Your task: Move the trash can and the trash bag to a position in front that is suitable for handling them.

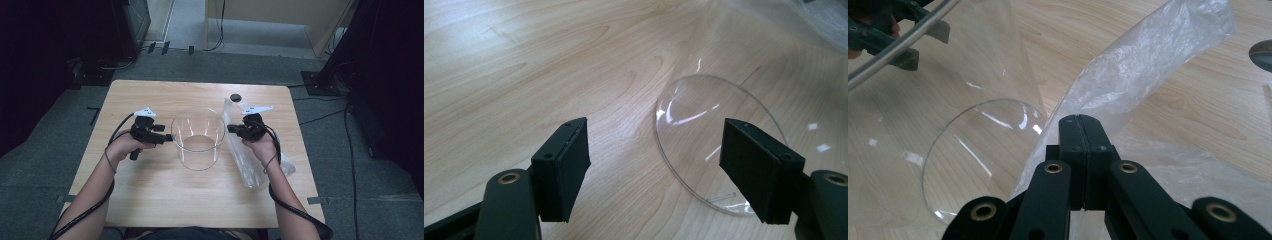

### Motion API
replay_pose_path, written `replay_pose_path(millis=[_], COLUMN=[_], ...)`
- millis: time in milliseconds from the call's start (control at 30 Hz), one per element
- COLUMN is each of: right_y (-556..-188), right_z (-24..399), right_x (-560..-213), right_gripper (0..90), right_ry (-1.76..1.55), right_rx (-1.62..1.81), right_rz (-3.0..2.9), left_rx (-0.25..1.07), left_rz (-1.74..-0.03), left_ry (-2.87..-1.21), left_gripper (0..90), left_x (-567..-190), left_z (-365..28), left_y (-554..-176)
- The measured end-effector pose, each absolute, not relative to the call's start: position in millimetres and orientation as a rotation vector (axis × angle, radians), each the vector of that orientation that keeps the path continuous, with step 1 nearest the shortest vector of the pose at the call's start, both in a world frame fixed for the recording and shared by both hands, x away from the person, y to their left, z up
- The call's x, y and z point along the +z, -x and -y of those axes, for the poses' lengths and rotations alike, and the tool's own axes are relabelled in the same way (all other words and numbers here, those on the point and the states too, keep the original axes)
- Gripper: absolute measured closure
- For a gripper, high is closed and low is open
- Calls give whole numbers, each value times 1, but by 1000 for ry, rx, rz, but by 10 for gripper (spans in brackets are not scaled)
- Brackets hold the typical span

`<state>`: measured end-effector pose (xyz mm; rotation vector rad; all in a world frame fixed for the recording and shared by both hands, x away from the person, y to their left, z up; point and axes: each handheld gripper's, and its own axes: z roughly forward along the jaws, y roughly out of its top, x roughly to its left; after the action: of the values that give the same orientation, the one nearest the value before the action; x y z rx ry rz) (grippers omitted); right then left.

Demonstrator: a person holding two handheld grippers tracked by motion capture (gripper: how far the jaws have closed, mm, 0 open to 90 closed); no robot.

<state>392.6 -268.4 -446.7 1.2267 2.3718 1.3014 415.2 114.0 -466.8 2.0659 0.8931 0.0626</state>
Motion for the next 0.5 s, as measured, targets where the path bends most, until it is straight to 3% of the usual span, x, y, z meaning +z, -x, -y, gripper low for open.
replay_pose_path(millis=[400, 500], right_y=[-389, -388], right_z=[263, 263], right_x=[-434, -430], right_gripper=[900, 900], right_ry=[-1195, -1191], right_rx=[1321, 1326], right_rz=[-2386, -2384], left_rx=[102, 109], left_rz=[-846, -853], left_ry=[-2067, -2057], left_gripper=[274, 309], left_x=[-454, -451], left_z=[-113, -113], left_y=[-410, -410])
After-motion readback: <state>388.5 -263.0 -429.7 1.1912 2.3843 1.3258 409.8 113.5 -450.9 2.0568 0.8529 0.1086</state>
